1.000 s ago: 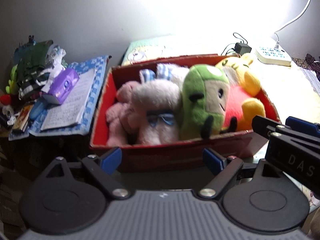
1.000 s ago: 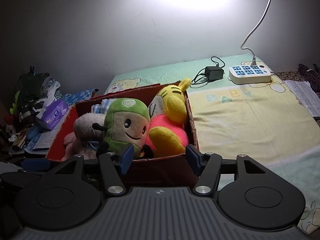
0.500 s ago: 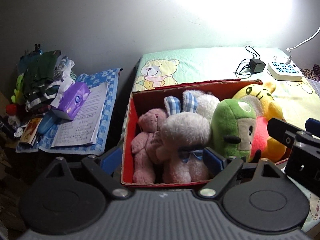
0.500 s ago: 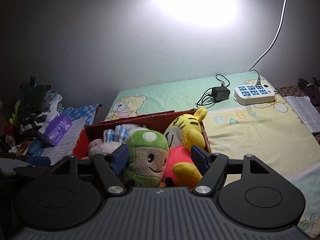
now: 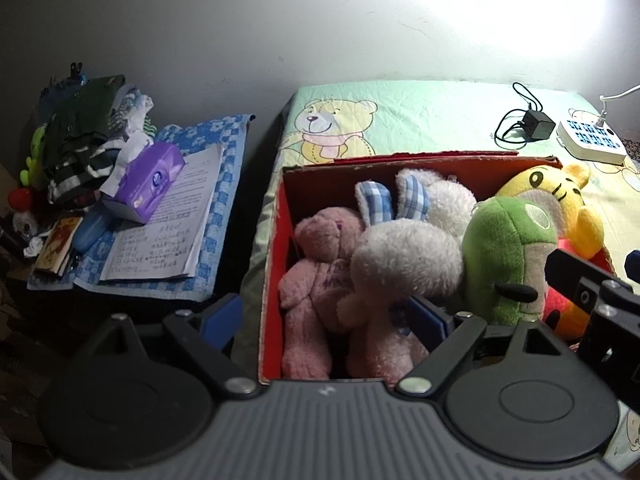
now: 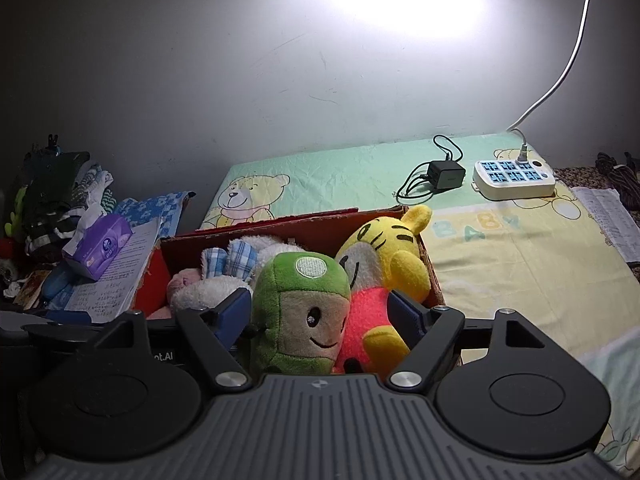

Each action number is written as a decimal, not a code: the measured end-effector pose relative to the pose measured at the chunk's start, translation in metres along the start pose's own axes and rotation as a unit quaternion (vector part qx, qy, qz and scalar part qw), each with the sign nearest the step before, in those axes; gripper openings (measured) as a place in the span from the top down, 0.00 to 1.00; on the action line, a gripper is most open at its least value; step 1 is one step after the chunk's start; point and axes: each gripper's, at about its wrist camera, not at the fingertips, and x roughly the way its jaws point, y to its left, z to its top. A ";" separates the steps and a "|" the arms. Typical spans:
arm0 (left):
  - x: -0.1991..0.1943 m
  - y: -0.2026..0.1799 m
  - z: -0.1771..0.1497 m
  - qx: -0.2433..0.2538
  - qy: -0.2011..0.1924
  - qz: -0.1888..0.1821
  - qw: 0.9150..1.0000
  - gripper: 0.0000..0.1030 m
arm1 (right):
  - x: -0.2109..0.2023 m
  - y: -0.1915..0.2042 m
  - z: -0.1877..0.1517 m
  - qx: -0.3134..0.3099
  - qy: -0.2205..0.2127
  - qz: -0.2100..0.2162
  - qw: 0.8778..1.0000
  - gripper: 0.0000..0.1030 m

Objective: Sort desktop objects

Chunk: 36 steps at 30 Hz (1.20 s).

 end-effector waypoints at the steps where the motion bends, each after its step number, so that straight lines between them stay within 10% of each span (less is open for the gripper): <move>1: 0.003 -0.001 0.000 0.003 0.001 0.002 1.000 0.15 | 0.002 0.001 0.000 -0.001 0.003 -0.002 1.000 0.24; 19: 0.019 0.005 0.019 0.017 0.013 -0.019 1.000 0.15 | 0.023 0.003 0.020 -0.014 0.037 -0.028 0.999 0.24; 36: -0.045 0.020 0.078 0.029 -0.053 0.013 0.998 0.15 | 0.000 -0.002 0.081 -0.021 0.065 0.022 0.997 0.22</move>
